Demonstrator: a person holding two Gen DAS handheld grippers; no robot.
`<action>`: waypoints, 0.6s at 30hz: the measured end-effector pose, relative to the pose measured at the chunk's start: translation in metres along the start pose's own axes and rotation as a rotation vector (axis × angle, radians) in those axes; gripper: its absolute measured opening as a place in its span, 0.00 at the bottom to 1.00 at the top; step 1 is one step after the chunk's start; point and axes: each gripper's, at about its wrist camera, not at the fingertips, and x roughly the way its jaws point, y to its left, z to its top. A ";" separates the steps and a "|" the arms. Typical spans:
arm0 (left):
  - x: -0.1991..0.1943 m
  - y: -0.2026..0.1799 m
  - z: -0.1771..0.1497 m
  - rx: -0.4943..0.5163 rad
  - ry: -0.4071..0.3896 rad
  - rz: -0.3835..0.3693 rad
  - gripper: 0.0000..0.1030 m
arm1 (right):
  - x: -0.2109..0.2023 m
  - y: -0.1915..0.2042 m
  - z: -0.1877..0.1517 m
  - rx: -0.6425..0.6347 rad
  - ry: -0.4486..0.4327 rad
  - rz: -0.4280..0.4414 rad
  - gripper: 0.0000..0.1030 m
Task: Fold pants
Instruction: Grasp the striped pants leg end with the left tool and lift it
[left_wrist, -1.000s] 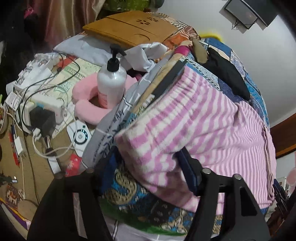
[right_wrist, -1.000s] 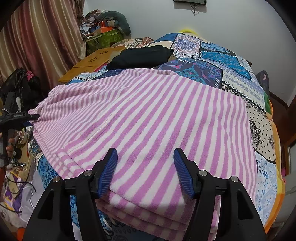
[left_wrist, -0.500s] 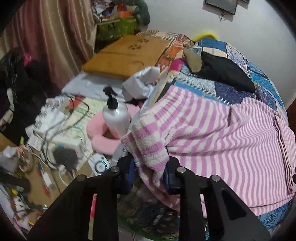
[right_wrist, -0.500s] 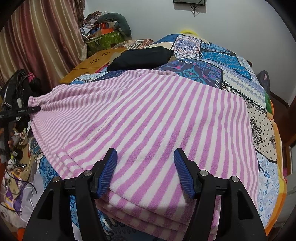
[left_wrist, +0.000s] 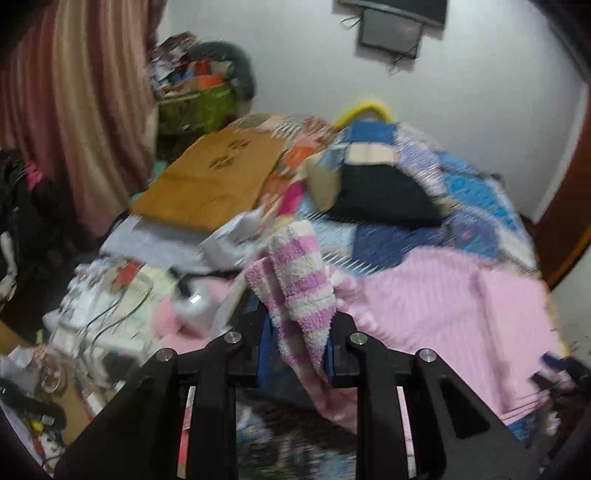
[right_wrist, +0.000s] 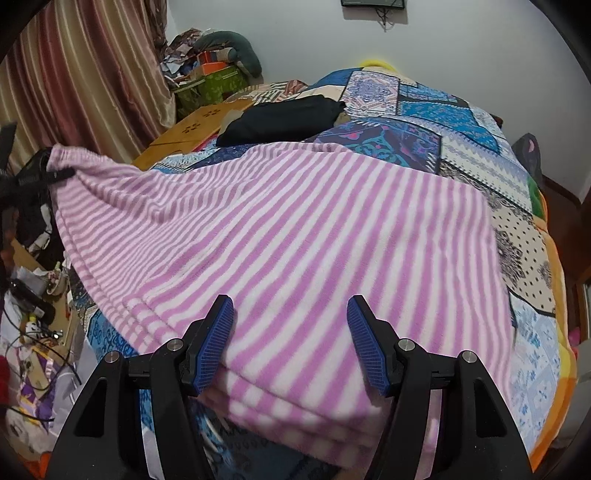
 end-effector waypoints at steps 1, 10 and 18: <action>-0.006 -0.010 0.009 0.003 -0.013 -0.038 0.21 | -0.004 -0.003 -0.002 0.004 -0.002 -0.005 0.59; -0.046 -0.121 0.059 0.093 -0.097 -0.273 0.21 | -0.035 -0.051 -0.036 0.078 -0.015 -0.084 0.59; -0.063 -0.251 0.062 0.239 -0.097 -0.414 0.21 | -0.039 -0.066 -0.049 0.123 -0.062 0.007 0.60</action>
